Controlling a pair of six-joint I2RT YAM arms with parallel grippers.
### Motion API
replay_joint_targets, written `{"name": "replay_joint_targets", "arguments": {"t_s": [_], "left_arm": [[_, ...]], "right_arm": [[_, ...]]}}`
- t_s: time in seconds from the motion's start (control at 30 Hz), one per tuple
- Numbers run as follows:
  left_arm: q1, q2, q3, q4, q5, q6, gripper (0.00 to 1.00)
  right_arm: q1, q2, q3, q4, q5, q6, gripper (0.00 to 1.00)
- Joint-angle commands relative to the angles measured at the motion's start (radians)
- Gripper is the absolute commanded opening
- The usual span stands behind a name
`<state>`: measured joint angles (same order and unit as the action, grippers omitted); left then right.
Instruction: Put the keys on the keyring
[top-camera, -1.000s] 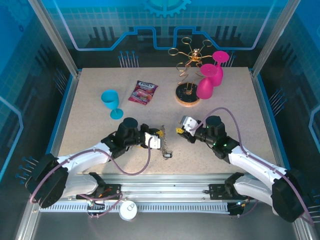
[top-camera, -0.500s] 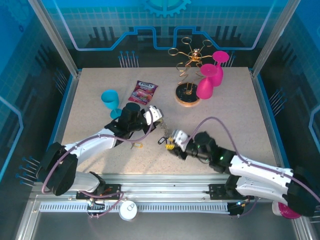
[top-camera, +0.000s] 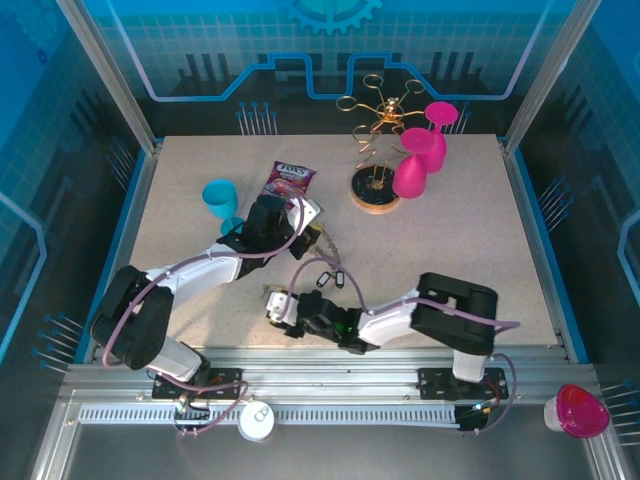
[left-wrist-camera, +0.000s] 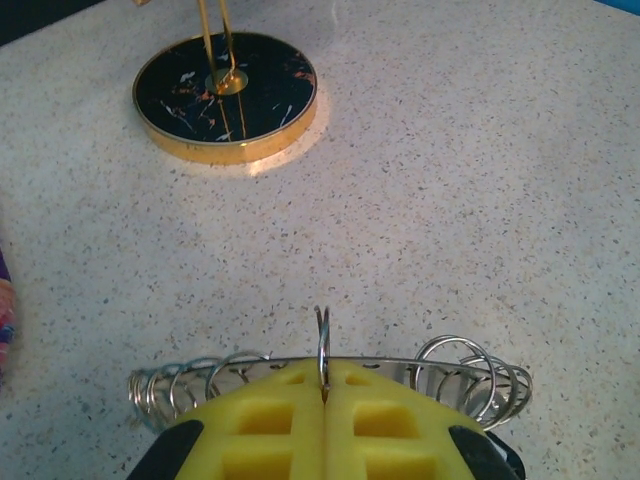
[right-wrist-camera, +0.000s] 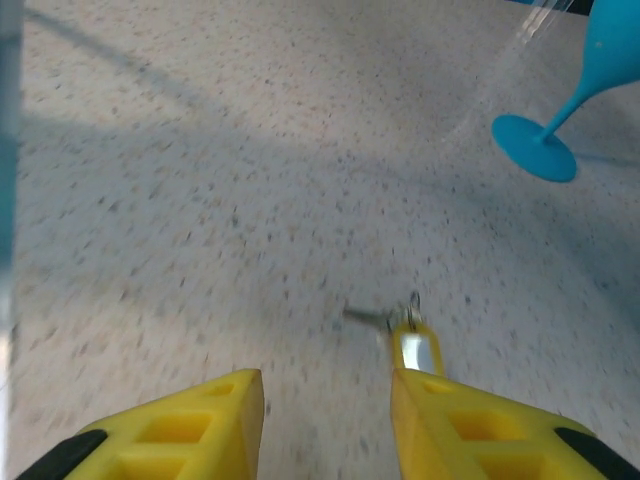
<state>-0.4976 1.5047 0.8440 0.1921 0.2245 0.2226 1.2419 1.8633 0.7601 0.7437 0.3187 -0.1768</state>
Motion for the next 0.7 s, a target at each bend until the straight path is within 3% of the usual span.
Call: {"name": "replay_joint_targets", "arguments": {"t_s": [0.0, 0.27, 0.67], "left_arm": [[0.01, 0.017, 0.04, 0.041, 0.012, -0.054, 0.0], [0.012, 0.046, 0.046, 0.062, 0.011, -0.05, 0.0], [0.014, 0.065, 0.05, 0.073, 0.001, -0.053, 0.0]], "right_arm": [[-0.015, 0.082, 0.077, 0.089, 0.063, -0.012, 0.41], [-0.065, 0.152, 0.23, -0.143, 0.076, -0.028, 0.42], [-0.103, 0.221, 0.326, -0.293, -0.013, -0.043, 0.41]]}}
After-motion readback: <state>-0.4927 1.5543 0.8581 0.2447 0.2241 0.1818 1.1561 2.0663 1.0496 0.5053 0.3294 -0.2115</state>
